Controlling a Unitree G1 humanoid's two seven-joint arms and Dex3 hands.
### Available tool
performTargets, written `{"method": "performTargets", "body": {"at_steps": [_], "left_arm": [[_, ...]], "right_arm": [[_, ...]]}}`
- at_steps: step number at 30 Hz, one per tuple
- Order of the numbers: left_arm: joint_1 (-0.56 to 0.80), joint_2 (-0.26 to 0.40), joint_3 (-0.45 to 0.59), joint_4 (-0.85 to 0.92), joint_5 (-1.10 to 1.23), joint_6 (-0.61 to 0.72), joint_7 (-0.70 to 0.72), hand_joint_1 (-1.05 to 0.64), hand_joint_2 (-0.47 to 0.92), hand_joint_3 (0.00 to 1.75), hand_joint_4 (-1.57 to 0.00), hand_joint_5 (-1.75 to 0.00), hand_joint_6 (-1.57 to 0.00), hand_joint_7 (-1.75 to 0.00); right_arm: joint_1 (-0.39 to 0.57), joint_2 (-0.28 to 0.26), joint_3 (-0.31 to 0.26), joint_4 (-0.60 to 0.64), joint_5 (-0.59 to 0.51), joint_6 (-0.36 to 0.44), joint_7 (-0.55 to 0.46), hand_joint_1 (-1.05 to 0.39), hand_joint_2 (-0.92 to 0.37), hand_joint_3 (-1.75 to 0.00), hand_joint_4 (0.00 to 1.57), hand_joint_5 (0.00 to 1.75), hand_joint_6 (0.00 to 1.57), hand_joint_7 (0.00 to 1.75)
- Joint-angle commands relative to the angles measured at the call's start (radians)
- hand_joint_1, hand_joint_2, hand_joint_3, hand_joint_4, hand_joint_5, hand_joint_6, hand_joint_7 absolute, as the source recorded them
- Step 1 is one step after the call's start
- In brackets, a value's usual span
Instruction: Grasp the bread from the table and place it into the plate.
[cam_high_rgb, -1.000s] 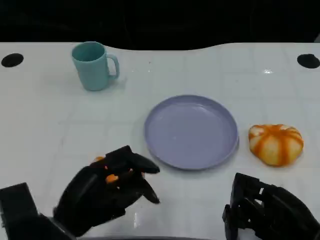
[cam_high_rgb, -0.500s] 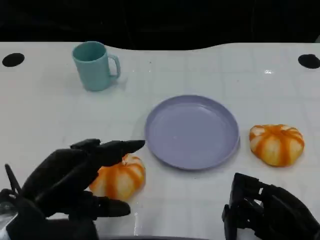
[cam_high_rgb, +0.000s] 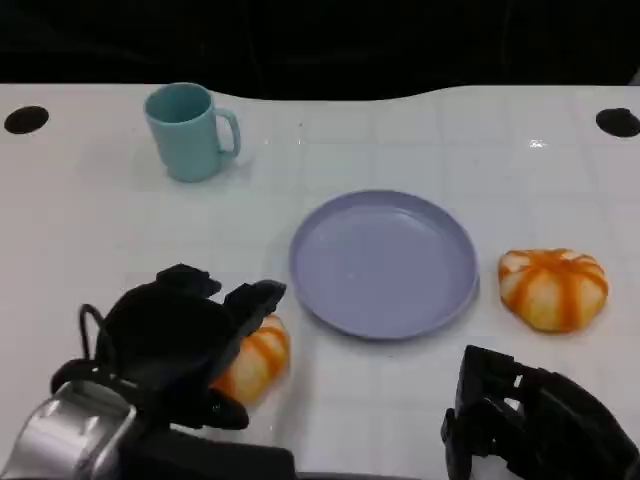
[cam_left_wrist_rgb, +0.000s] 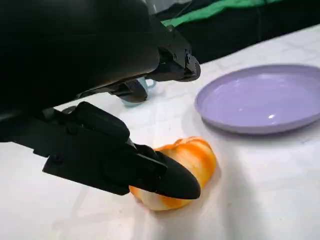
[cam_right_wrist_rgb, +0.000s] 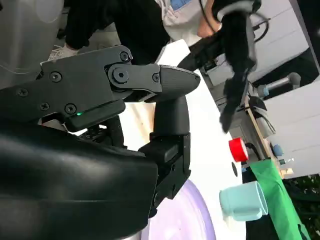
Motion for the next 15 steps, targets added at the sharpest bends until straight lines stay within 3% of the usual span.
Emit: {"method": "performTargets", "body": {"at_steps": [1,15], "left_arm": [[-0.067,-0.015,-0.045,0.14,0.034,0.049,0.048,-0.8,0.91,0.01,-0.27,-0.36,-0.28,-0.02],[-0.214,-0.027,-0.14,0.56,-0.064,0.066,0.213,-0.73,0.9,0.0,-0.35,-0.43,-0.33,-0.02]], "right_arm": [[0.005,-0.014,-0.007,-0.005,0.004,-0.003,-0.003,-0.56,-0.92,-0.41,0.63,1.75,0.41,1.72],[0.007,-0.014,-0.006,-0.002,0.003,-0.011,0.005,-0.56,-0.92,-0.4,0.62,1.75,0.41,1.71]]}}
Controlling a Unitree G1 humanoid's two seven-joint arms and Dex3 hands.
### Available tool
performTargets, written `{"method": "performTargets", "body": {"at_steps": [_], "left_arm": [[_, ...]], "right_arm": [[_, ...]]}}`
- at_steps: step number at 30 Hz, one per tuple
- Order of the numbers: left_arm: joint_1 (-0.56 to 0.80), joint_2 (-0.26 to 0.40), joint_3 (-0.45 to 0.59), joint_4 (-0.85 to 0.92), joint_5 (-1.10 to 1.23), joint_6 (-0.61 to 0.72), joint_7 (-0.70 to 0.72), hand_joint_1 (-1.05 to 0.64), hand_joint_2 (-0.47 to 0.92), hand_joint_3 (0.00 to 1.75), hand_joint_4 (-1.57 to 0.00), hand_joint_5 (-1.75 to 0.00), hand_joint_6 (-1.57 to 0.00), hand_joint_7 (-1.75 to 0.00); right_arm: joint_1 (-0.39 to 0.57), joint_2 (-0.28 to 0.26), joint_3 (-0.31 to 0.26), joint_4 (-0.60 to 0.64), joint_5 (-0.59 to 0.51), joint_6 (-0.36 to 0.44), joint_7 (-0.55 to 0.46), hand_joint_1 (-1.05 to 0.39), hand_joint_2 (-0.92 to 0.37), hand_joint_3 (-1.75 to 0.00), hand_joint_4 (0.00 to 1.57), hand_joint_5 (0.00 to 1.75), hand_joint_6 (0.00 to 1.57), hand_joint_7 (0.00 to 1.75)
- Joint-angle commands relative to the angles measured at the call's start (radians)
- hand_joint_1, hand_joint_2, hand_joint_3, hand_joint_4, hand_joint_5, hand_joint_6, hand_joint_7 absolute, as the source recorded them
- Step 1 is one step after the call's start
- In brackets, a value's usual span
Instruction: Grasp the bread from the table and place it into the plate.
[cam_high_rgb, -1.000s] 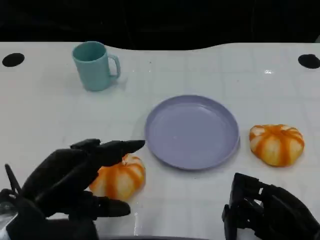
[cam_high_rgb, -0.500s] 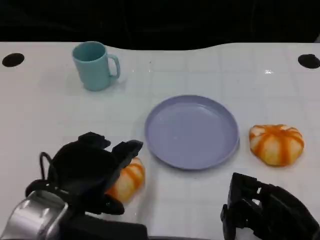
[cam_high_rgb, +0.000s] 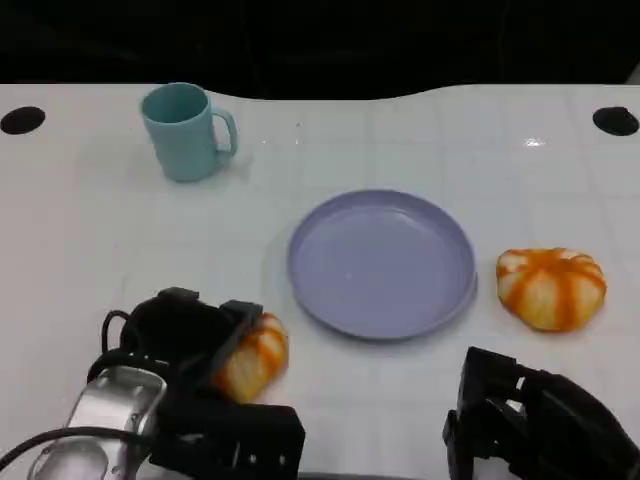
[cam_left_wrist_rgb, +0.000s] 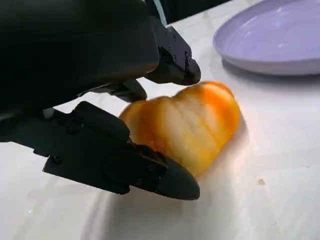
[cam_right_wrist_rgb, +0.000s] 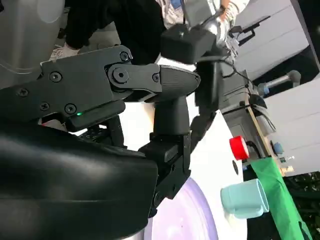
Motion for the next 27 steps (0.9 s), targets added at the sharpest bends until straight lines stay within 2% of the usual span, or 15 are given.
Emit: {"method": "performTargets", "body": {"at_steps": [1,5,7,8,10,11,13,14,16,17,21,27], "left_arm": [[-0.029,0.021,-0.027,0.085,-0.03,0.009,0.03,-0.72,0.91,0.01,-0.34,-0.44,-0.33,-0.02],[-0.055,0.024,-0.046,0.174,-0.065,-0.004,0.076,-0.62,0.92,0.03,-0.4,-0.48,-0.42,-0.05],[-0.062,0.031,-0.053,0.206,-0.082,-0.02,0.105,-0.52,0.92,0.1,-0.43,-0.98,-0.58,-0.06],[-0.063,0.036,-0.055,0.221,-0.091,-0.035,0.131,-0.48,0.92,0.14,-0.46,-1.1,-0.64,-0.08],[-0.064,0.046,-0.056,0.243,-0.109,-0.065,0.183,-0.4,0.92,0.27,-0.63,-1.24,-0.91,-0.19],[-0.064,0.05,-0.055,0.253,-0.119,-0.083,0.217,-0.38,0.92,0.29,-0.68,-1.27,-0.97,-0.22],[-0.063,0.057,-0.057,0.272,-0.122,-0.113,0.299,-0.35,0.92,0.24,-0.74,-1.54,-1.1,-0.3],[-0.061,0.058,-0.058,0.284,-0.122,-0.131,0.359,-0.33,0.92,0.25,-0.76,-1.66,-1.05,-0.5],[-0.063,0.06,-0.065,0.309,-0.116,-0.154,0.454,-0.3,0.91,0.35,-0.82,-1.73,-0.8,-1.2],[-0.066,0.061,-0.07,0.319,-0.111,-0.157,0.486,-0.31,0.91,0.39,-0.83,-1.74,-0.74,-1.34],[-0.076,0.064,-0.085,0.346,-0.099,-0.163,0.577,-0.32,0.91,0.52,-0.82,-1.75,-0.65,-1.48],[-0.077,0.06,-0.083,0.35,-0.095,-0.14,0.657,-0.33,0.91,0.51,-0.77,-1.75,-0.66,-1.44]], "right_arm": [[0.003,-0.012,-0.003,-0.001,0.001,-0.013,0.003,-0.56,-0.92,-0.4,0.62,1.75,0.41,1.7],[0.007,-0.013,-0.003,-0.011,0.004,0.001,-0.003,-0.56,-0.92,-0.4,0.62,1.75,0.41,1.71],[0.009,-0.014,-0.003,-0.015,0.005,0.001,-0.002,-0.56,-0.92,-0.4,0.62,1.75,0.41,1.71],[0.011,-0.015,-0.003,-0.018,0.004,-0.001,-0.002,-0.56,-0.92,-0.4,0.61,1.75,0.41,1.71],[0.015,-0.016,-0.002,-0.023,0.003,-0.003,-0.003,-0.56,-0.92,-0.41,0.62,1.75,0.41,1.72],[0.017,-0.016,-0.002,-0.024,0.003,-0.004,-0.002,-0.56,-0.92,-0.41,0.62,1.75,0.41,1.72],[0.018,-0.017,-0.003,-0.025,0.005,-0.004,0.001,-0.55,-0.92,-0.42,0.62,1.75,0.4,1.72],[0.018,-0.017,-0.003,-0.024,0.005,-0.004,0.001,-0.56,-0.92,-0.42,0.62,1.75,0.4,1.72],[0.019,-0.018,-0.004,-0.026,0.005,0.0,-0.001,-0.56,-0.92,-0.42,0.62,1.75,0.4,1.72],[0.02,-0.017,-0.004,-0.03,0.006,0.005,-0.005,-0.56,-0.92,-0.42,0.62,1.75,0.4,1.72],[0.023,-0.016,-0.004,-0.036,0.006,0.012,-0.012,-0.56,-0.92,-0.41,0.62,1.75,0.41,1.72],[0.024,-0.017,-0.004,-0.03,0.005,0.008,-0.01,-0.57,-0.92,-0.4,0.62,1.75,0.41,1.71]]}}
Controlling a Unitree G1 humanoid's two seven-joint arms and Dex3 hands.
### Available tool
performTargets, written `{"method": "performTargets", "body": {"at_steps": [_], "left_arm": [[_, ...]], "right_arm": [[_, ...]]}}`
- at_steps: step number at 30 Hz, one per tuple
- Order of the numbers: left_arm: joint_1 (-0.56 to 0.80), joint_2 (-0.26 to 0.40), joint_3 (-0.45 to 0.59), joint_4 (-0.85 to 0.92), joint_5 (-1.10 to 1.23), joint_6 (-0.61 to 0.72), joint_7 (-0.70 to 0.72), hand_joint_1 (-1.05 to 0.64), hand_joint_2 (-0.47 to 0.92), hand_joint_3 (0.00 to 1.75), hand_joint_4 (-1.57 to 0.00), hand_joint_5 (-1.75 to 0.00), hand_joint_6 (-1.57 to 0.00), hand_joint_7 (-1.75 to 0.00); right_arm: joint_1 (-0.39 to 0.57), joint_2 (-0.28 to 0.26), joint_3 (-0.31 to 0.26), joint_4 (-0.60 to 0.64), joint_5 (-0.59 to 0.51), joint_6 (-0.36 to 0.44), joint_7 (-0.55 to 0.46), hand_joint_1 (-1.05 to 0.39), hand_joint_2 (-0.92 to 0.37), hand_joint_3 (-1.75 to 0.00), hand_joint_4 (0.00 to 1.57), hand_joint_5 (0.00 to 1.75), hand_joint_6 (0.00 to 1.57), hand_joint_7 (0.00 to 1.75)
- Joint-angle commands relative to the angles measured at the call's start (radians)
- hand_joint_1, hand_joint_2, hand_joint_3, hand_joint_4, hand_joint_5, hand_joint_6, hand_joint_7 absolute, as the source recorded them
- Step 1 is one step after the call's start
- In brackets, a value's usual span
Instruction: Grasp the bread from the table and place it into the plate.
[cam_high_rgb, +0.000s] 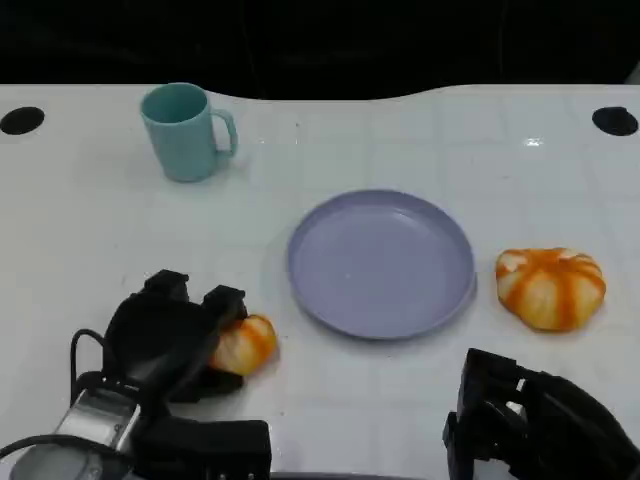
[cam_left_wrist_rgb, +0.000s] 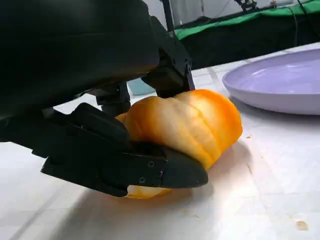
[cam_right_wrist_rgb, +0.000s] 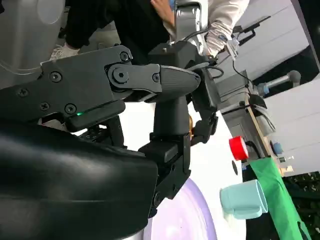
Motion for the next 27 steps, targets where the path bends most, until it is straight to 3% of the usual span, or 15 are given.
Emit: {"method": "performTargets", "body": {"at_steps": [1,4,8,13,19,27], "left_arm": [[0.005,0.013,0.006,0.0,-0.007,0.023,0.067,-0.33,0.9,0.52,-0.77,-1.75,-0.65,-1.5],[0.004,-0.001,0.026,-0.002,-0.036,0.003,0.143,-0.3,0.81,0.62,-0.79,-1.75,-0.59,-1.71],[-0.001,-0.011,0.035,-0.018,-0.047,0.008,0.182,-0.3,0.68,0.83,-0.79,-1.75,-0.6,-1.69],[-0.015,-0.014,0.047,-0.044,-0.074,-0.01,0.182,-0.29,0.65,0.82,-0.81,-1.75,-0.63,-1.64],[-0.066,-0.029,0.062,-0.047,-0.101,-0.057,0.201,-0.27,0.62,0.73,-0.79,-1.75,-0.57,-1.74],[-0.177,-0.091,0.05,0.021,-0.109,-0.1,0.224,-0.22,0.48,0.95,-0.86,-1.75,-0.62,-1.75]], "right_arm": [[0.008,-0.017,-0.006,-0.002,0.004,0.002,-0.002,-0.57,-0.92,-0.4,0.63,1.75,0.41,1.71],[0.005,-0.022,-0.008,0.006,0.001,-0.01,0.006,-0.57,-0.92,-0.41,0.64,1.75,0.41,1.72],[0.001,-0.022,-0.01,0.016,0.006,-0.007,0.012,-0.58,-0.92,-0.41,0.64,1.75,0.41,1.72],[0.007,-0.022,-0.007,0.008,0.005,-0.003,0.01,-0.57,-0.92,-0.41,0.63,1.75,0.42,1.72],[0.013,-0.025,0.0,0.001,0.007,0.015,0.012,-0.56,-0.92,-0.41,0.62,1.75,0.41,1.72],[0.016,-0.025,0.009,0.001,-0.004,-0.005,0.009,-0.55,-0.92,-0.43,0.61,1.75,0.39,1.74]]}}
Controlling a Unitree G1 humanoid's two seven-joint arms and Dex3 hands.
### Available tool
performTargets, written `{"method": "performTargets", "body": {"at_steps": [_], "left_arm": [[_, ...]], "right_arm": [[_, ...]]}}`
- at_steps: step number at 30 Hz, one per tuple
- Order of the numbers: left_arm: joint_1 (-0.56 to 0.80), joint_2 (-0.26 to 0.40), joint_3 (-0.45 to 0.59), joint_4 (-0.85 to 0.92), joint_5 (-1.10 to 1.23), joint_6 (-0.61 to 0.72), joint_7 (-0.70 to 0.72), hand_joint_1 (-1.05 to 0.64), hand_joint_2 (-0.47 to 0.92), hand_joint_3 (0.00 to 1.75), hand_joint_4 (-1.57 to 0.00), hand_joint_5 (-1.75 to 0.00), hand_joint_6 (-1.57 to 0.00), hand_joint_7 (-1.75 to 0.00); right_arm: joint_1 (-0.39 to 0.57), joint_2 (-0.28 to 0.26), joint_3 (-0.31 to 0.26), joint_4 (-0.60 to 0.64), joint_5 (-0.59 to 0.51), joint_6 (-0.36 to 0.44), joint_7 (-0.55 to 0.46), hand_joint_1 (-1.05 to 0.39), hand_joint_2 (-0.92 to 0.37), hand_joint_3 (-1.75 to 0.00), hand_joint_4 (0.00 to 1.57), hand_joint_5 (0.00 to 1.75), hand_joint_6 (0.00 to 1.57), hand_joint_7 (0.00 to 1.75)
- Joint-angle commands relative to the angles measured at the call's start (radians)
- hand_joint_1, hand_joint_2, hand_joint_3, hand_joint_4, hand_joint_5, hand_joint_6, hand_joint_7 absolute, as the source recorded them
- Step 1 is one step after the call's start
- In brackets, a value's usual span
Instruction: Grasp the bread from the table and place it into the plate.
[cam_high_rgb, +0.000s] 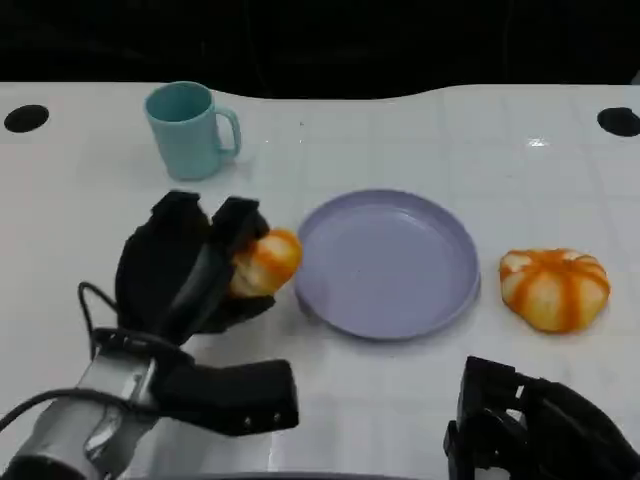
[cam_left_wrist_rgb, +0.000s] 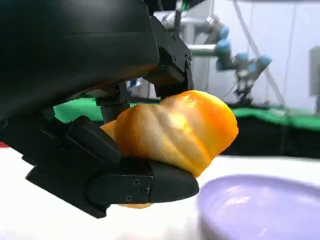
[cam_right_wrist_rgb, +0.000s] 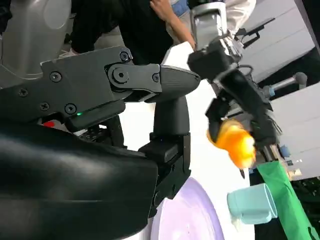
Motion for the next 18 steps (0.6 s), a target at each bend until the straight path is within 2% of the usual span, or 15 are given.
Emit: {"method": "performTargets", "body": {"at_steps": [1,12,18], "left_arm": [[-0.074,-0.024,-0.008,0.052,-0.016,-0.025,0.005,-0.22,0.47,0.98,-0.86,-1.75,-0.63,-1.75],[-0.245,-0.122,-0.055,0.302,-0.09,-0.174,-0.069,-0.19,0.36,1.21,-0.93,-1.75,-0.71,-1.75],[-0.322,-0.184,-0.081,0.407,-0.107,-0.183,-0.146,-0.25,0.38,1.21,-0.95,-1.75,-0.72,-1.75]], "right_arm": [[0.01,-0.015,-0.001,-0.005,-0.001,-0.008,0.0,-0.55,-0.92,-0.43,0.61,1.75,0.39,1.74],[0.011,-0.019,0.004,-0.013,0.006,0.006,-0.005,-0.56,-0.92,-0.42,0.62,1.75,0.39,1.73],[0.011,-0.02,0.011,-0.011,-0.001,-0.011,0.003,-0.56,-0.92,-0.43,0.63,1.75,0.39,1.75]]}}
